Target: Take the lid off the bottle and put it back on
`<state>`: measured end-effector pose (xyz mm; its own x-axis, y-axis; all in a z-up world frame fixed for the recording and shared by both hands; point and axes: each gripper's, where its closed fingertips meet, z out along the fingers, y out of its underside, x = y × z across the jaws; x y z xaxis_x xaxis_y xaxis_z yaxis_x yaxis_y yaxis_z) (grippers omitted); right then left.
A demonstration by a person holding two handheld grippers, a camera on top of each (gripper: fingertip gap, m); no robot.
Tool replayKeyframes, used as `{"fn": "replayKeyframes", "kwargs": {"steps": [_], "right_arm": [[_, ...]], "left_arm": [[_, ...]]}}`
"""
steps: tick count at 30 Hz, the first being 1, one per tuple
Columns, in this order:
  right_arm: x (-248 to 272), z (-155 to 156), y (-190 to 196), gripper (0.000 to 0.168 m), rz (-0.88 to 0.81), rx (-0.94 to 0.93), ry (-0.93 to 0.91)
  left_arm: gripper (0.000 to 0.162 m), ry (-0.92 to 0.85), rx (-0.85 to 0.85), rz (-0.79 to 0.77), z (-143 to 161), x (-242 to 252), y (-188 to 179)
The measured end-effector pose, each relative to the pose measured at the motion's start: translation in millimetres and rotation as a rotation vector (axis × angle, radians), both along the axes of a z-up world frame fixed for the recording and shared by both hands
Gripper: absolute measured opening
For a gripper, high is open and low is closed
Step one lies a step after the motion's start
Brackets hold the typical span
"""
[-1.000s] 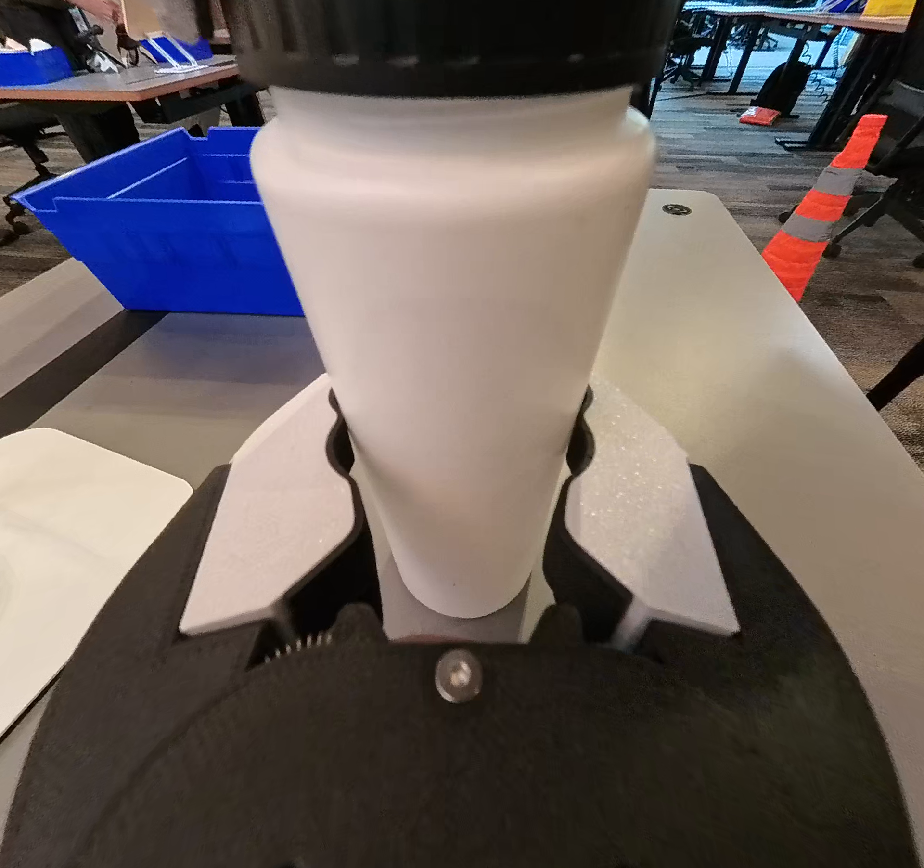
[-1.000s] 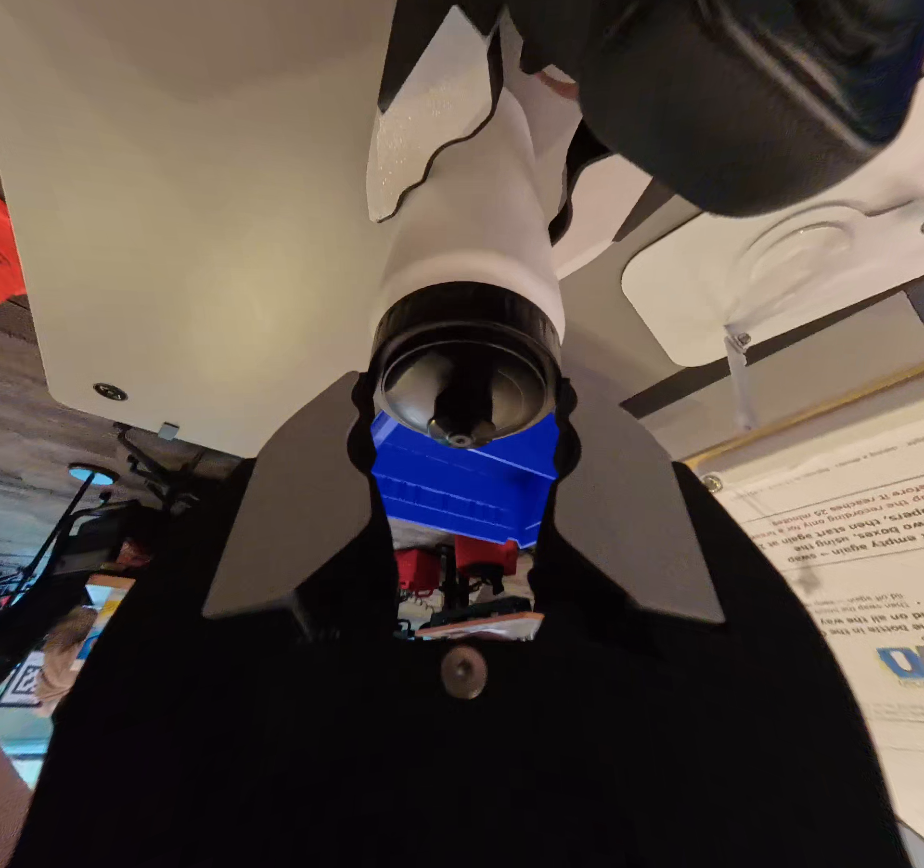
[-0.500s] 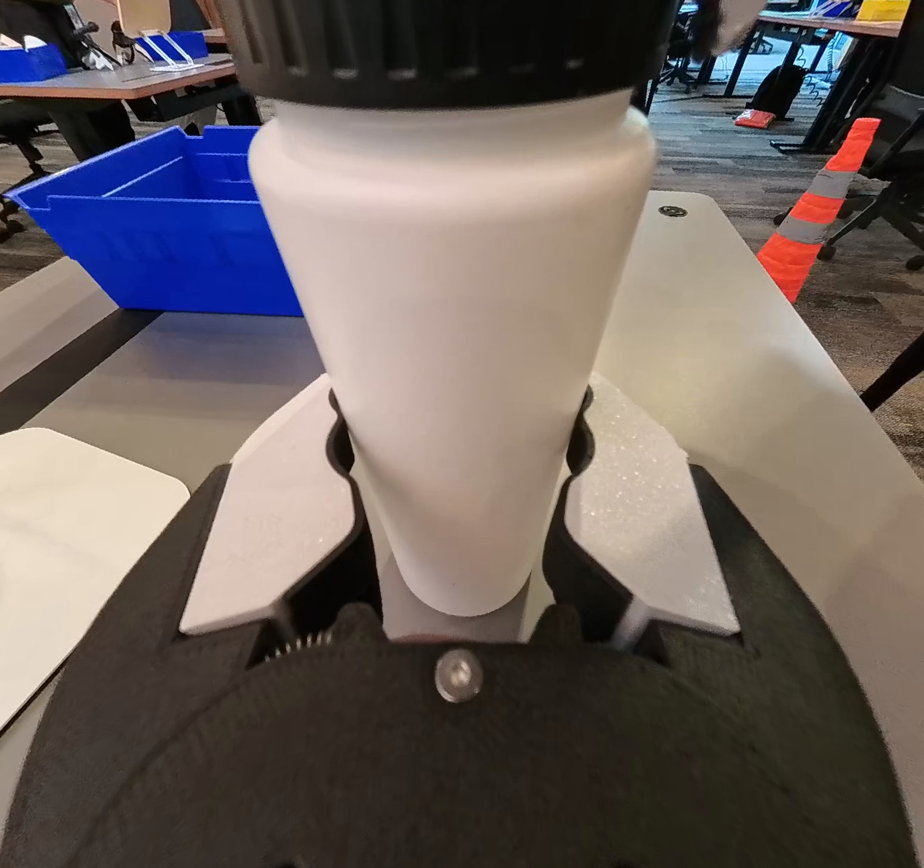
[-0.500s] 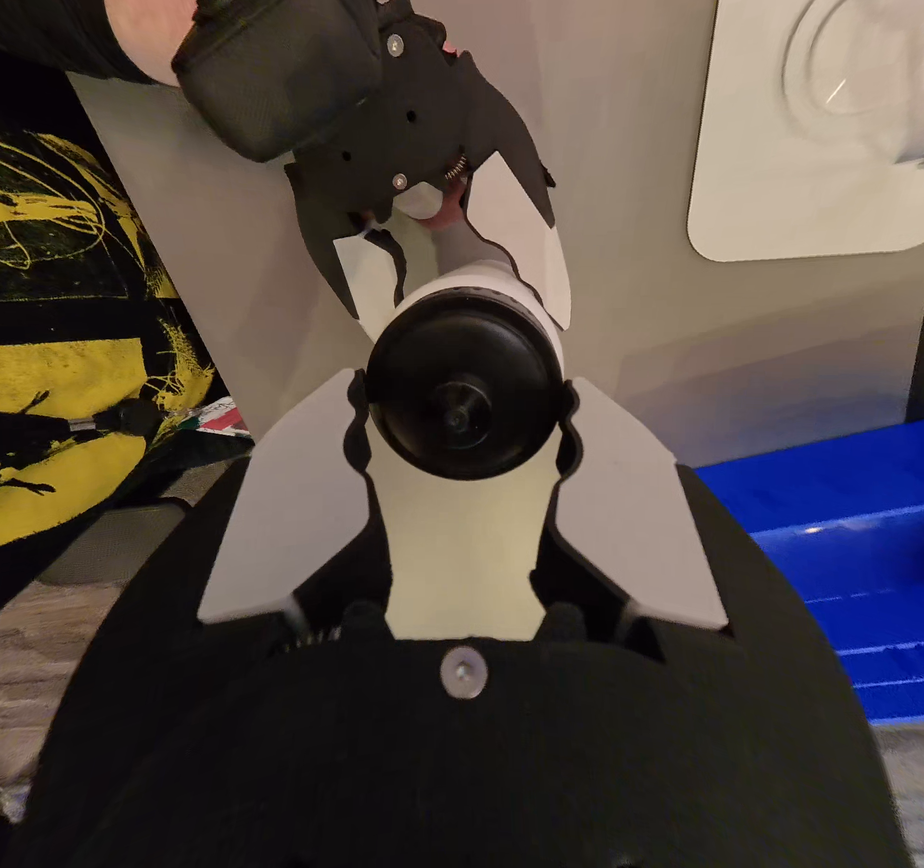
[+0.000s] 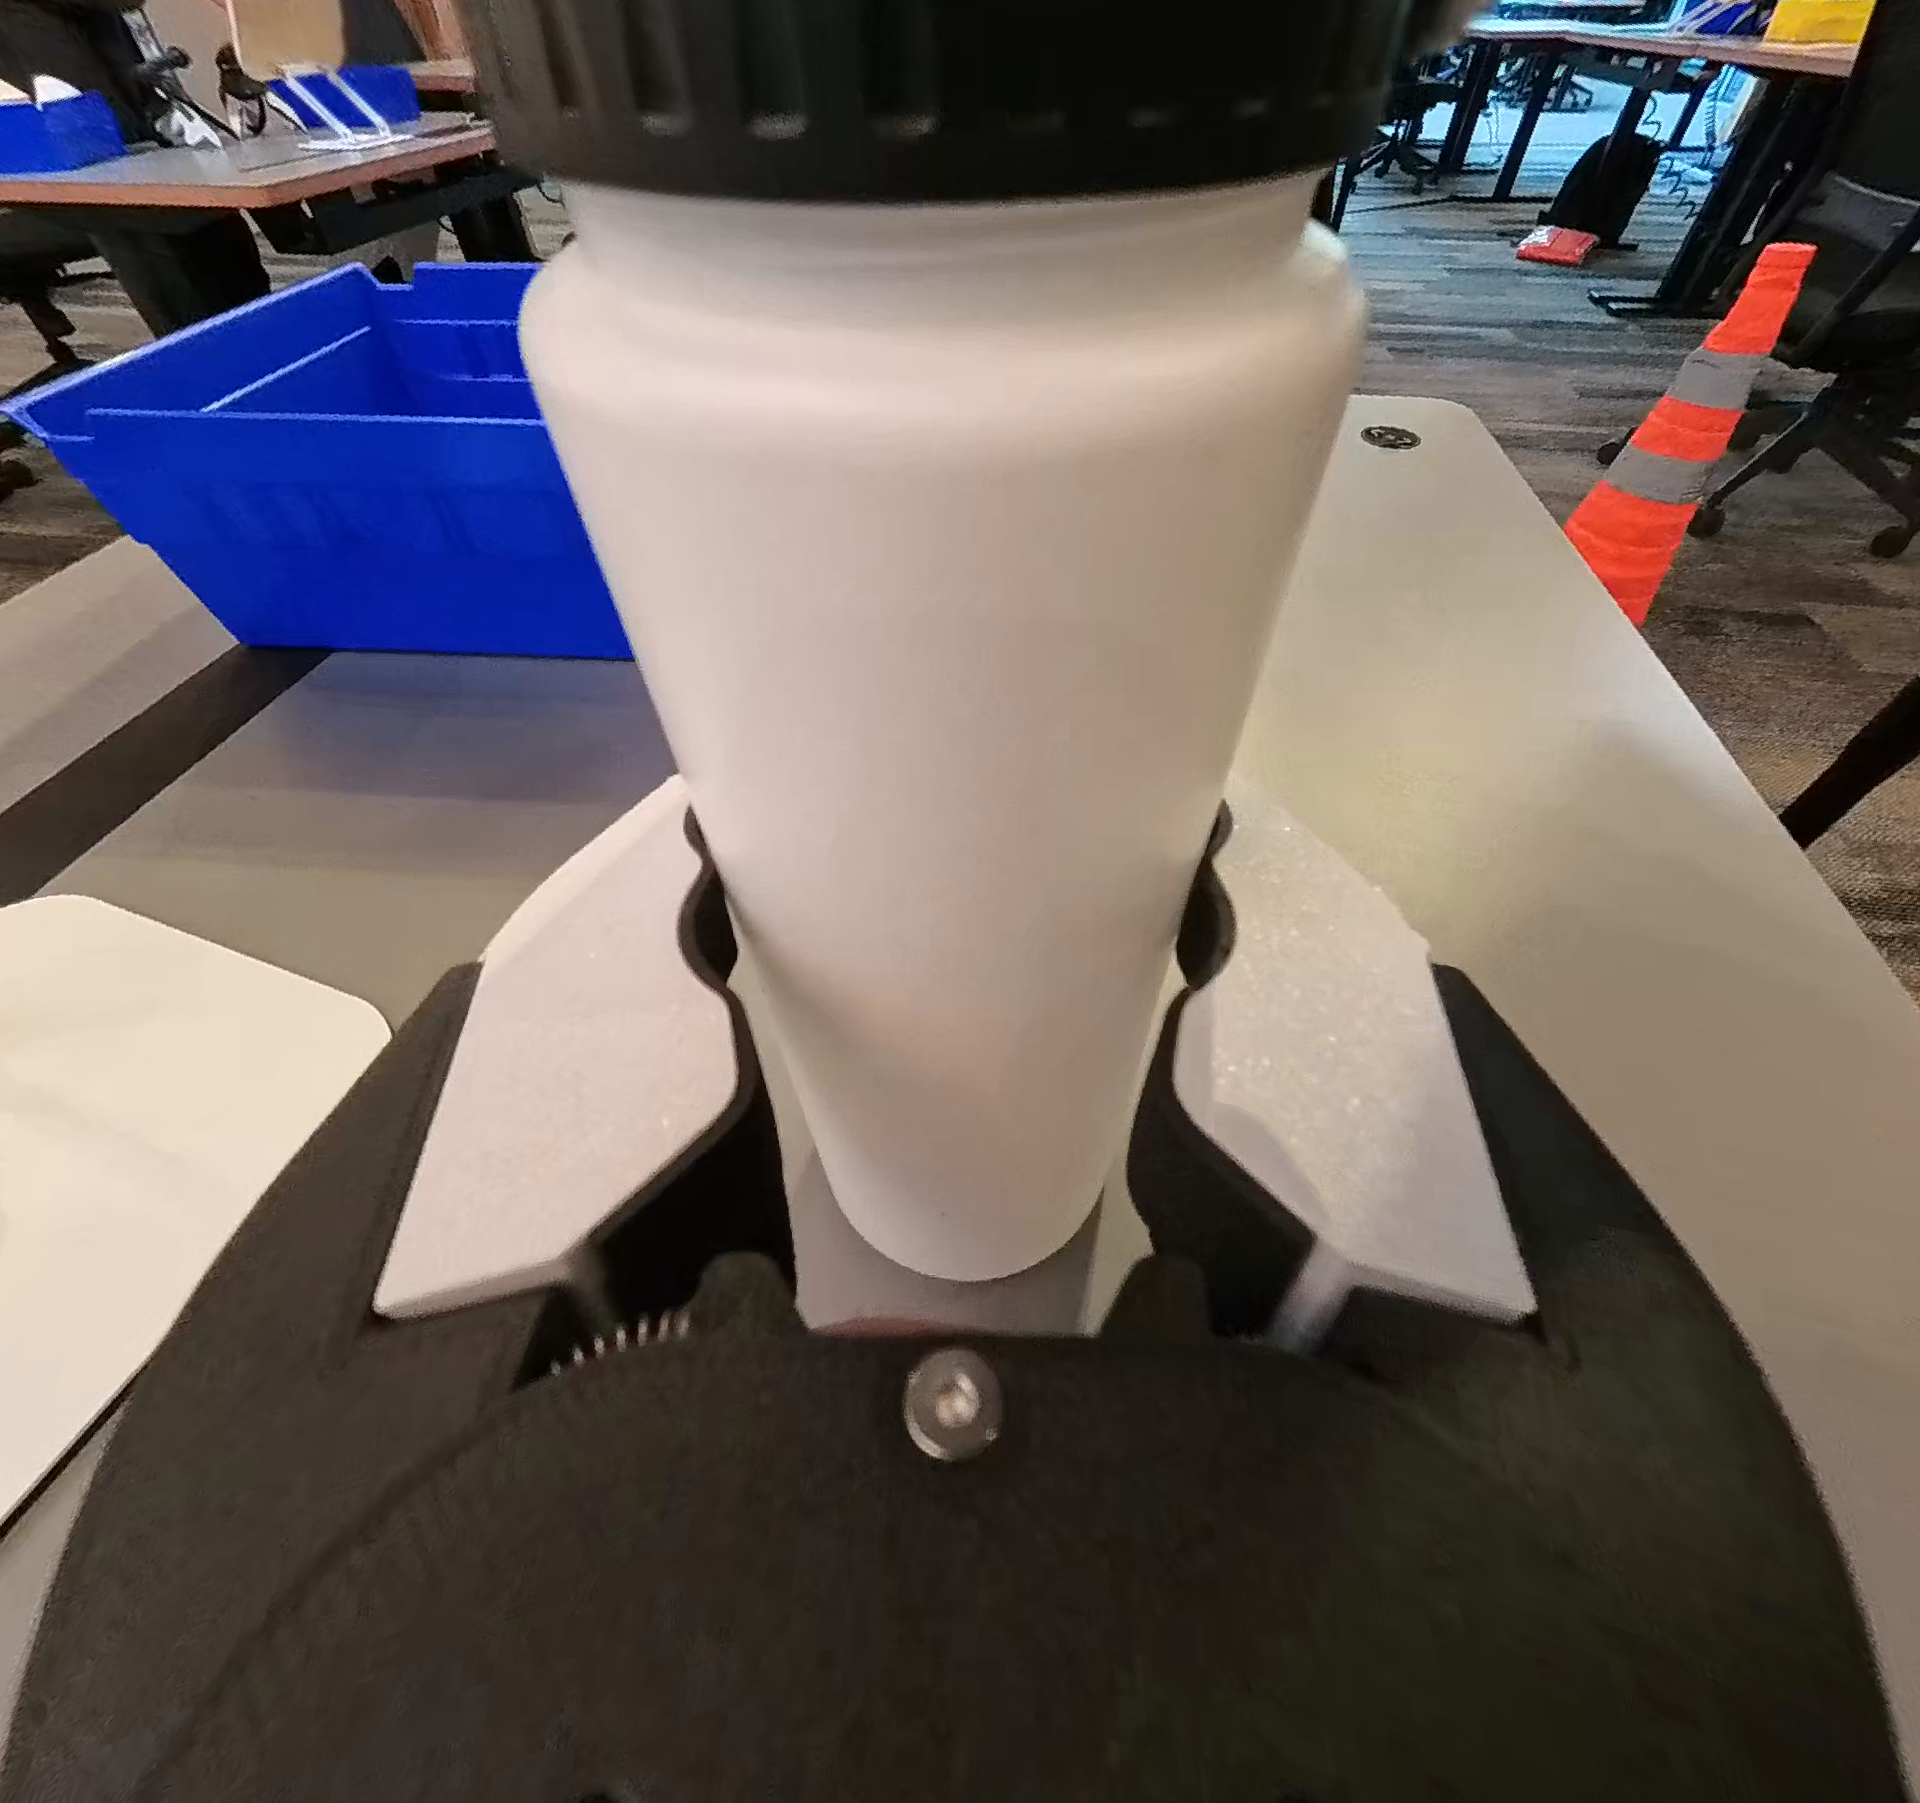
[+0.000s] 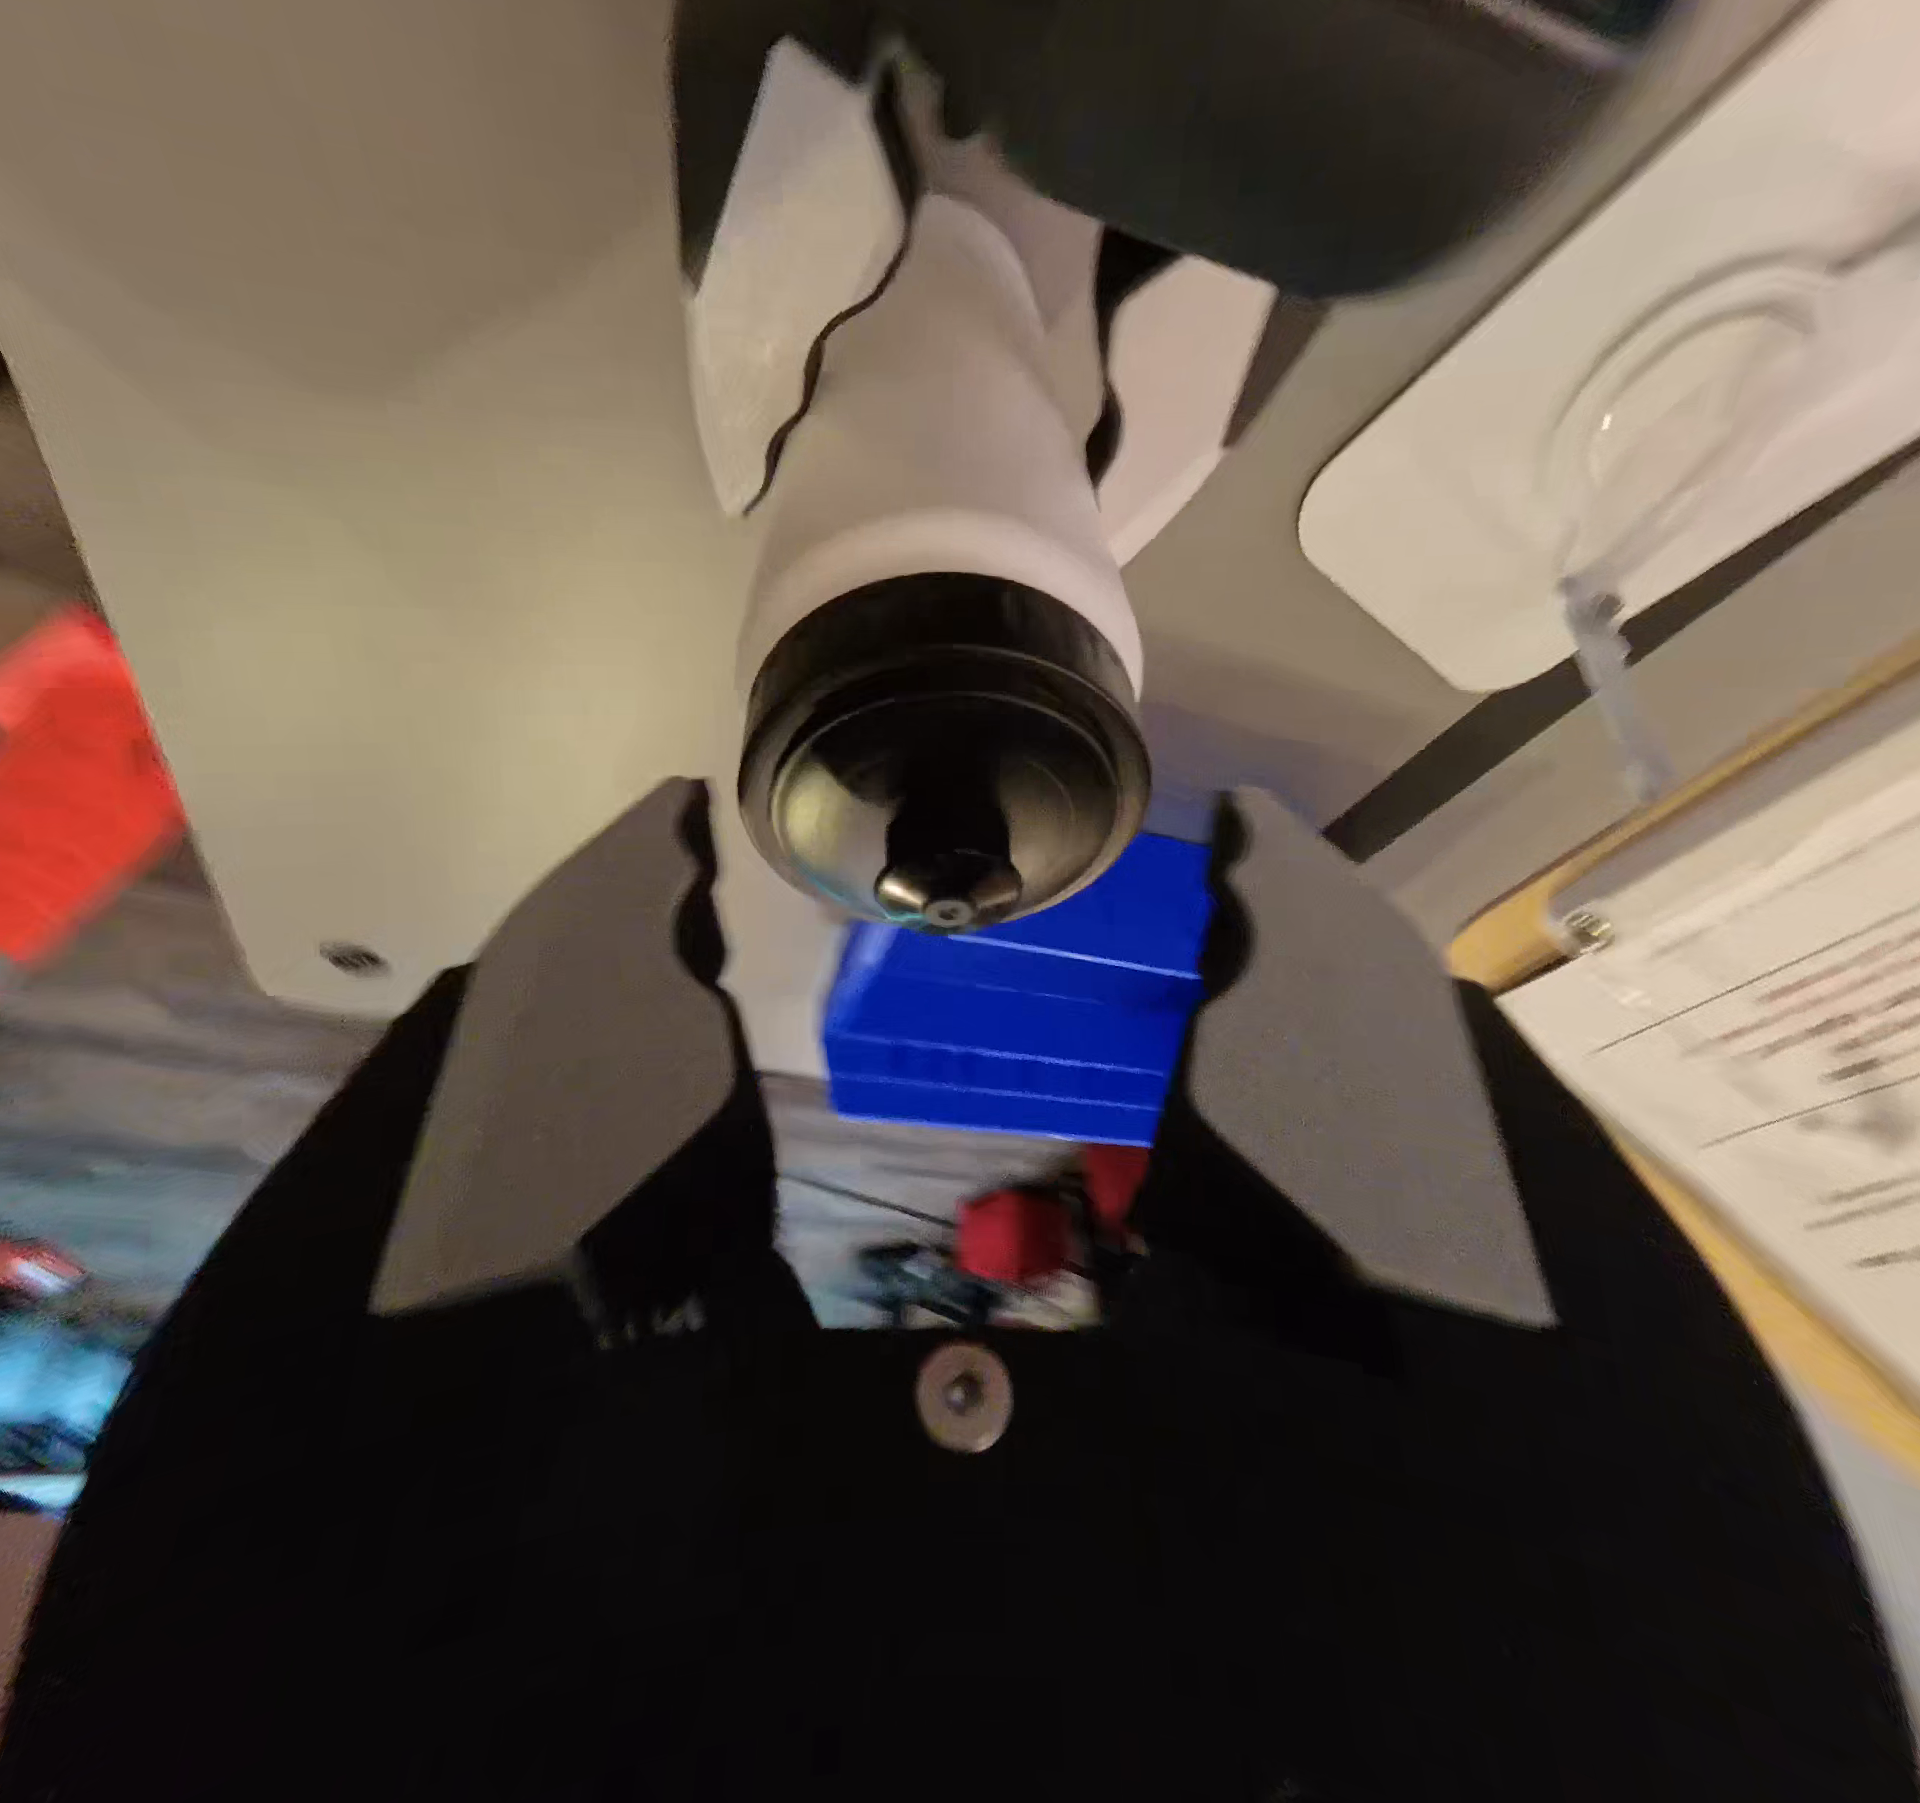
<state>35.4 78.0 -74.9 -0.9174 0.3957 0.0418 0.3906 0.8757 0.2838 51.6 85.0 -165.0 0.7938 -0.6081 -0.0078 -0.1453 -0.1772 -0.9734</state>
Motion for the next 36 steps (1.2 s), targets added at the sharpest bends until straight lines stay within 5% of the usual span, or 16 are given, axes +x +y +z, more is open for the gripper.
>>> {"fn": "replayKeyframes", "kwargs": {"steps": [1, 3, 9, 13, 17, 20, 23, 24, 25, 28, 30, 33, 36], "right_arm": [[0, 1, -2, 0.104, -0.11, -0.047, 0.032], [6, 2, -7, 0.115, -0.322, -0.166, 0.071], [8, -5, -10, 0.073, -0.612, -0.342, 0.145], [8, -3, -9, 0.073, -0.393, -0.269, 0.093], [9, -1, -1, 0.074, 0.079, -0.07, -0.021], [6, 1, 2, 0.077, 0.242, 0.113, -0.081], [5, 0, -1, 0.079, 0.08, 0.064, -0.046], [6, 0, -4, 0.105, -0.023, 0.004, -0.025], [7, 0, -7, 0.108, -0.124, -0.052, 0.0], [5, 0, -10, 0.103, -0.433, -0.213, 0.099], [7, -3, -10, 0.08, -0.563, -0.279, 0.115], [10, -10, -12, 0.077, -0.56, -0.311, 0.098], [11, -8, -9, 0.077, -0.385, -0.23, 0.056]], "left_arm": [[0.085, 0.004, 0.0, 0.001, 0, 1, 0], [0.085, 0.007, 0.001, 0.001, 0, 2, 0], [0.085, 0.006, 0.001, -0.003, 0, 4, 0], [0.085, 0.006, 0.001, -0.005, 0, 4, 0], [0.085, 0.01, 0.001, -0.006, 0, 5, 1], [0.085, 0.007, 0.002, -0.008, 0, 4, 0], [0.085, 0.006, 0.0, -0.009, 0, 4, 0], [0.085, 0.006, 0.0, -0.008, 0, 4, 0], [0.085, 0.006, 0.0, -0.008, 0, 4, 0], [0.085, 0.003, 0.002, -0.009, 0, 5, 0], [0.085, 0.004, 0.001, -0.009, 0, 5, 0], [0.085, 0.005, 0.0, -0.01, 0, 5, 0], [0.085, 0.008, 0.001, -0.01, 0, 5, 0]]}}
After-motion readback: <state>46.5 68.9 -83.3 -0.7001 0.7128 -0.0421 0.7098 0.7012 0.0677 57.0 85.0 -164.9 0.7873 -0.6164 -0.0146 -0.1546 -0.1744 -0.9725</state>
